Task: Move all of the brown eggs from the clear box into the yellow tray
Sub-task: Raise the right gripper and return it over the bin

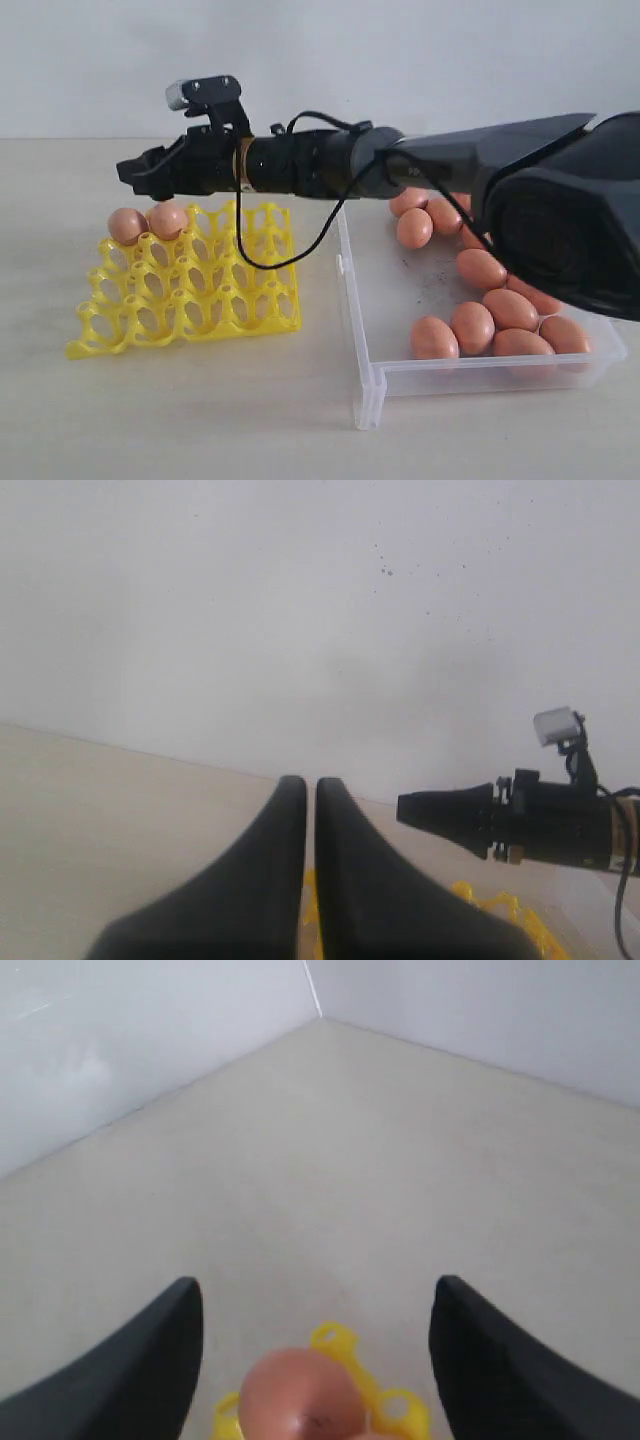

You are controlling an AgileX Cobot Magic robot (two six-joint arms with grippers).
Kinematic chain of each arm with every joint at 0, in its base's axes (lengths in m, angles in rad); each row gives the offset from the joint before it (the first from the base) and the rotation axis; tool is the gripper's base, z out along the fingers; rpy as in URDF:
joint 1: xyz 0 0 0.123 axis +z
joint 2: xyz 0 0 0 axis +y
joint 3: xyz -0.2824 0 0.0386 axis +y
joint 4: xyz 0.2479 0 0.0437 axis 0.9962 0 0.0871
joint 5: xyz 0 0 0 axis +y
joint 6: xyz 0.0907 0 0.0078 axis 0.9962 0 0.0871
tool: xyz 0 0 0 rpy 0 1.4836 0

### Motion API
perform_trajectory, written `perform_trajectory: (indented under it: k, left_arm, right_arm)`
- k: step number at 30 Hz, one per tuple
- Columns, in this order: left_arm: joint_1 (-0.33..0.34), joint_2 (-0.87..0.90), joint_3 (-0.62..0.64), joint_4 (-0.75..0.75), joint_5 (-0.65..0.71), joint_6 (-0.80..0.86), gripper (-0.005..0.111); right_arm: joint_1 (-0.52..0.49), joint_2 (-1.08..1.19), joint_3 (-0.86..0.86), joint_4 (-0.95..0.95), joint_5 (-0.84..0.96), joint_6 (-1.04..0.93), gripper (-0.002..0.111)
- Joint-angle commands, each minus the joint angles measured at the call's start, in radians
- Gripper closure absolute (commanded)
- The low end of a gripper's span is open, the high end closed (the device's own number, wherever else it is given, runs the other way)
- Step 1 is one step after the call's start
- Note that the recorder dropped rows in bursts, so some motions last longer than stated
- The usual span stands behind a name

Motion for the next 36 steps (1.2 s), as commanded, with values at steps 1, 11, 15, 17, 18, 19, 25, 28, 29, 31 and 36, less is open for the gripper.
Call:
perform_trajectory:
  k: [1, 11, 15, 17, 18, 19, 25, 28, 29, 31, 36]
  left_arm:
    - [-0.004, -0.003, -0.003, -0.003, 0.000, 0.009, 0.103]
    - [-0.004, -0.003, -0.003, -0.003, 0.000, 0.009, 0.103]
    - [-0.004, -0.003, -0.003, -0.003, 0.000, 0.009, 0.103]
    - [-0.004, -0.003, -0.003, -0.003, 0.000, 0.009, 0.103]
    - [-0.004, -0.003, -0.003, -0.003, 0.000, 0.009, 0.103]
    - [-0.004, -0.003, -0.003, -0.003, 0.000, 0.009, 0.103]
    - [-0.004, -0.003, -0.003, -0.003, 0.000, 0.009, 0.103]
    - [-0.004, -0.003, -0.003, -0.003, 0.000, 0.009, 0.103]
    - [-0.004, -0.003, -0.003, -0.003, 0.000, 0.009, 0.103]
    - [-0.004, -0.003, -0.003, -0.003, 0.000, 0.009, 0.103]
    - [-0.004, -0.003, -0.003, -0.003, 0.000, 0.009, 0.103]
  right_arm:
    - [-0.030, -0.126, -0.004, -0.331, 0.024, 0.214, 0.051]
    - [-0.155, -0.307, 0.119, -0.577, -0.333, 0.480, 0.109]
    - [-0.168, -0.394, 0.310, -0.577, -0.178, 0.303, 0.109]
    - [-0.168, -0.465, 0.423, -0.577, -0.058, 0.212, 0.109]
    - [-0.168, -0.489, 0.457, -0.577, -0.008, 0.176, 0.109]
    - [-0.168, -0.521, 0.499, -0.577, 0.074, 0.147, 0.109]
    - [-0.168, -0.676, 0.710, -0.577, 0.886, 0.066, 0.109]
    - [-0.174, -0.687, 0.756, -0.531, 1.221, -0.202, 0.109]
    - [-0.184, -0.687, 0.756, -0.455, 1.267, -0.350, 0.109]
    - [-0.211, -0.688, 0.753, -0.212, 1.270, -0.636, 0.109]
    - [-0.290, -0.688, 0.676, 0.722, 1.230, -1.472, 0.109]
